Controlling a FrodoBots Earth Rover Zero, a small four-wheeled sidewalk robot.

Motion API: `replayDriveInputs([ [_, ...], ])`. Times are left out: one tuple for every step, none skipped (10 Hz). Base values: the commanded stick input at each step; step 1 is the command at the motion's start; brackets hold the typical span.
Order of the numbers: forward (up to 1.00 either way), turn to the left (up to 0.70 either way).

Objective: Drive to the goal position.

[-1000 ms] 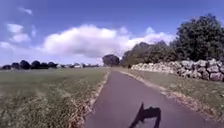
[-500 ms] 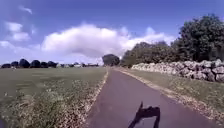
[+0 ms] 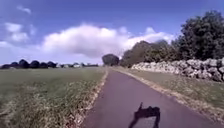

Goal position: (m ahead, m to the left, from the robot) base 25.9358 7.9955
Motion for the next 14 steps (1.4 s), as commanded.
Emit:
replayDriveInputs([
  [0.70,0.00],
  [0.70,0.00],
  [0.70,0.00],
  [0.70,0.00],
  [0.70,0.00],
  [0.70,0.00],
  [0.70,0.00],
  [0.70,0.12],
  [0.70,0.13],
  [0.70,0.01],
  [0.70,0.00],
  [0.70,0.00],
  [0.70,0.00],
  [0.70,0.00],
])
